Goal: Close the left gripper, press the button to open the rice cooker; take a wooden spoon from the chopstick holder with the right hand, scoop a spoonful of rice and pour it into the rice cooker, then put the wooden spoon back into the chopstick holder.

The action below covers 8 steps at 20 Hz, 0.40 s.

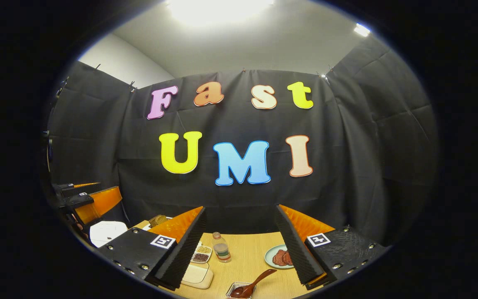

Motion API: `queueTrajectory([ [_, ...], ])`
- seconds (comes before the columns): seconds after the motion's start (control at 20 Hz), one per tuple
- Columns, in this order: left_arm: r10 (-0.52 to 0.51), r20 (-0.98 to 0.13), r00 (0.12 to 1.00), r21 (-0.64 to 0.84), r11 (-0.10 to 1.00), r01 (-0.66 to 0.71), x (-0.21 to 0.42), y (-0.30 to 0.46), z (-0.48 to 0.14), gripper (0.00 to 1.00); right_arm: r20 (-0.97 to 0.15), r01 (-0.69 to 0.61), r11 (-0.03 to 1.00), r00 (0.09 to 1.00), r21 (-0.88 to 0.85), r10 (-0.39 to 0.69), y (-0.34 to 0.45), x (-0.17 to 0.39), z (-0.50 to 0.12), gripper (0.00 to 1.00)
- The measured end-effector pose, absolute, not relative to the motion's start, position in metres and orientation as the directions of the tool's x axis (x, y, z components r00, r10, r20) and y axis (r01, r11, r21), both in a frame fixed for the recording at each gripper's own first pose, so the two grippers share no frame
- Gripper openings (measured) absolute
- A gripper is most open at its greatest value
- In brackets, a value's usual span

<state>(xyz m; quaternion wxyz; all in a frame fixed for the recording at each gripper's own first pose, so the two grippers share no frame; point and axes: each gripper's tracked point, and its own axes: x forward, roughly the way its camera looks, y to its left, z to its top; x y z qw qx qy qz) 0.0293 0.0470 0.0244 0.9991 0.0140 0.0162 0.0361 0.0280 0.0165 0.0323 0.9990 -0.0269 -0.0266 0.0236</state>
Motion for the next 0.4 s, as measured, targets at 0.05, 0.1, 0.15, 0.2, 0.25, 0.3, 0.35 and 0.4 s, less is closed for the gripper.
queueTrajectory([
  [0.05, 0.072, -0.031, 0.997, 0.028, 0.997, -0.071, 0.0294, 0.0471, 0.0241, 0.96, 0.051, -0.046, 0.997, 0.997, -0.055, 0.049, 0.0175, 0.0278, 0.0318, 0.99],
  [0.1, 0.072, -0.031, 0.997, 0.027, 0.997, -0.072, 0.0287, 0.0475, 0.0251, 0.96, 0.051, -0.046, 0.997, 0.998, -0.056, 0.049, 0.0189, 0.0277, 0.0310, 0.99],
  [0.15, 0.072, -0.031, 0.997, 0.026, 0.997, -0.071, 0.0286, 0.0482, 0.0245, 0.96, 0.050, -0.046, 0.997, 0.998, -0.057, 0.049, 0.0203, 0.0277, 0.0303, 0.99],
  [0.2, 0.071, -0.033, 0.997, 0.026, 0.997, -0.070, 0.0290, 0.0486, 0.0236, 0.96, 0.048, -0.046, 0.997, 0.998, -0.058, 0.049, 0.0216, 0.0274, 0.0300, 0.99],
  [0.25, 0.068, -0.034, 0.997, 0.026, 0.997, -0.067, 0.0304, 0.0494, 0.0225, 0.96, 0.047, -0.044, 0.997, 0.998, -0.058, 0.047, 0.0222, 0.0265, 0.0295, 0.99],
  [0.3, 0.066, -0.032, 0.997, 0.026, 0.998, -0.065, 0.0304, 0.0507, 0.0233, 0.96, 0.045, -0.043, 0.997, 0.998, -0.058, 0.045, 0.0239, 0.0256, 0.0296, 0.99],
  [0.35, 0.063, -0.034, 0.997, 0.028, 0.998, -0.062, 0.0297, 0.0518, 0.0228, 0.96, 0.044, -0.039, 0.998, 0.998, -0.058, 0.042, 0.0243, 0.0257, 0.0287, 0.99],
  [0.4, 0.060, -0.035, 0.998, 0.030, 0.998, -0.059, 0.0288, 0.0524, 0.0225, 0.96, 0.043, -0.035, 0.998, 0.998, -0.058, 0.038, 0.0257, 0.0253, 0.0282, 0.99],
])
